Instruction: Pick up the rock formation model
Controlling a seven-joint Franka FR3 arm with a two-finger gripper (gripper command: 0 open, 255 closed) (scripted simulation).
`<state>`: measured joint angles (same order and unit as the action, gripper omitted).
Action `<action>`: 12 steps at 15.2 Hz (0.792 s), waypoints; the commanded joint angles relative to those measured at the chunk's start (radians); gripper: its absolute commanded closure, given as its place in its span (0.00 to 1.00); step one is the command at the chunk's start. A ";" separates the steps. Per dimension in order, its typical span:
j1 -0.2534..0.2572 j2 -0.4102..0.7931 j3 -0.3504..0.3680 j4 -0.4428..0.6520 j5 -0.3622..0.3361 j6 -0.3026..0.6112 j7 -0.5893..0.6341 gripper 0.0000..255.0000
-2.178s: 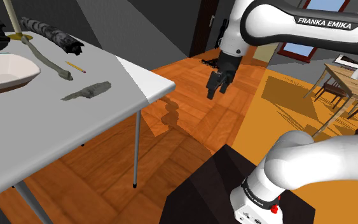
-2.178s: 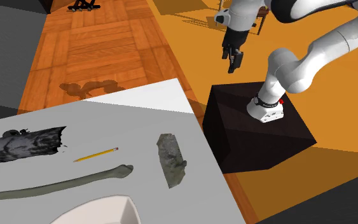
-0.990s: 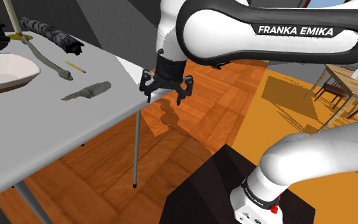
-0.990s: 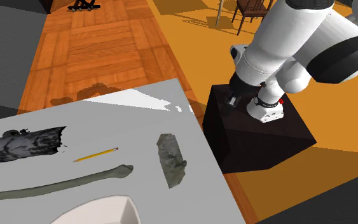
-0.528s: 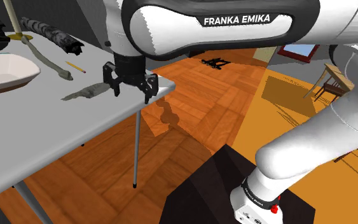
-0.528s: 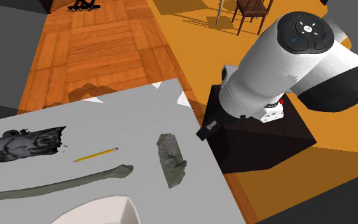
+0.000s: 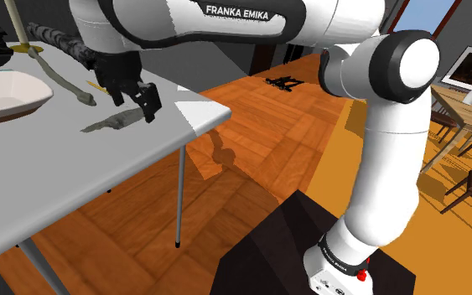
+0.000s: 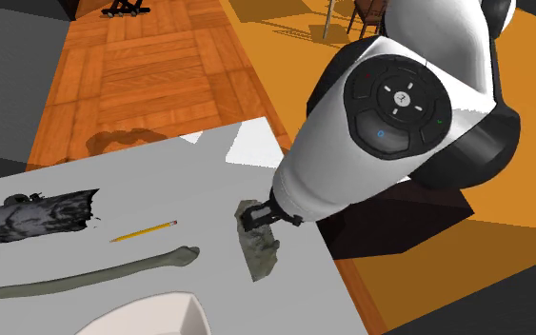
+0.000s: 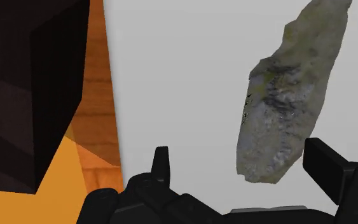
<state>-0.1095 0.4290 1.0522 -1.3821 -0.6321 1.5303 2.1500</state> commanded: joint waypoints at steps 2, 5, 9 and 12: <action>0.212 0.171 -0.112 0.272 -0.132 -0.128 0.092 0.00; 0.239 0.202 -0.133 0.301 -0.150 -0.128 0.113 0.00; 0.203 0.193 -0.125 0.223 -0.142 -0.072 0.138 0.00; 0.192 0.191 -0.123 0.195 -0.140 -0.052 0.147 0.00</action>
<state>0.0846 0.6200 0.9288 -1.1822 -0.7723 1.4738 2.2953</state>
